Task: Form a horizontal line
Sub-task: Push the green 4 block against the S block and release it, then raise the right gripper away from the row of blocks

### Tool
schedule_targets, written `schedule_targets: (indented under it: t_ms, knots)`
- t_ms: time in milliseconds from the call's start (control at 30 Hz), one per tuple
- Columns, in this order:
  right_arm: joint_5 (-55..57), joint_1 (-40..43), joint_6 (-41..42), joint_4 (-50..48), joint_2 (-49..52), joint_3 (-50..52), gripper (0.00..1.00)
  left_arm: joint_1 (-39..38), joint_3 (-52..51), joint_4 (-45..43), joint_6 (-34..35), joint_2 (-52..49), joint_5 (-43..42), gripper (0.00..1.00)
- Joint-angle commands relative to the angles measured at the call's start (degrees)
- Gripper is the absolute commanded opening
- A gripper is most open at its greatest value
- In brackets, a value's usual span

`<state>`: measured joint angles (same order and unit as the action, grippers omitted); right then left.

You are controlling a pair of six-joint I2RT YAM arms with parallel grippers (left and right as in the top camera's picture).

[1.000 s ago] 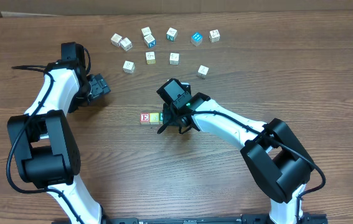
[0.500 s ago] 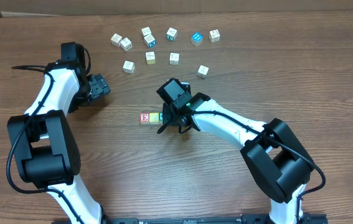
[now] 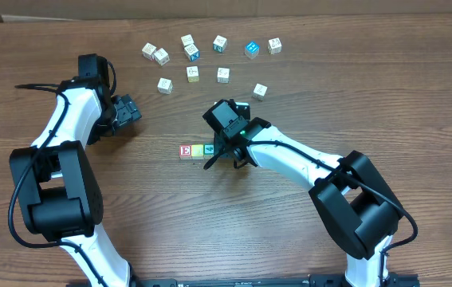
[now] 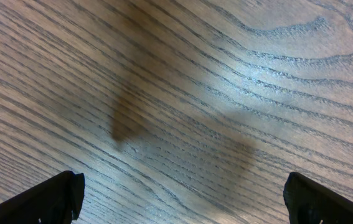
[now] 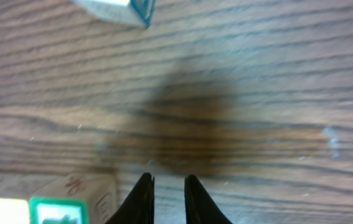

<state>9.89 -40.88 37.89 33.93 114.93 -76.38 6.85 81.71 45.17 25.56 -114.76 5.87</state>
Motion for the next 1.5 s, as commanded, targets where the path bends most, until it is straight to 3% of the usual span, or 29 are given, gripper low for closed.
schedule_targets:
  t_ms: [0, 800, 1267, 1300, 1400, 1467]
  knots:
    - [4.22, 0.76, -0.22, -0.20, 0.24, 0.24, 0.15, -0.28, -0.26, -0.07, 0.20, 0.66, 0.70, 1.00]
    - [16.90, 1.18, -0.20, -5.09, 0.24, 0.26, 0.27, -0.28, -0.26, -0.07, 0.20, 0.66, 0.70, 1.00]
    - [17.09, 1.18, -0.22, -5.22, 0.24, 0.24, 0.68, -0.28, -0.26, -0.07, 0.20, 0.68, 0.70, 1.00]
    - [17.11, 1.18, -0.22, -5.25, 0.24, 0.24, 0.72, -0.28, -0.26, -0.07, 0.20, 0.66, 0.70, 1.00]
    - [17.09, 1.18, -0.22, -5.73, 0.24, 0.24, 1.00, -0.28, -0.26, -0.07, 0.20, 0.68, 0.70, 1.00]
    - [17.09, 1.18, -0.22, -6.05, 0.24, 0.24, 1.00, -0.28, -0.26, -0.07, 0.20, 0.66, 0.70, 1.00]
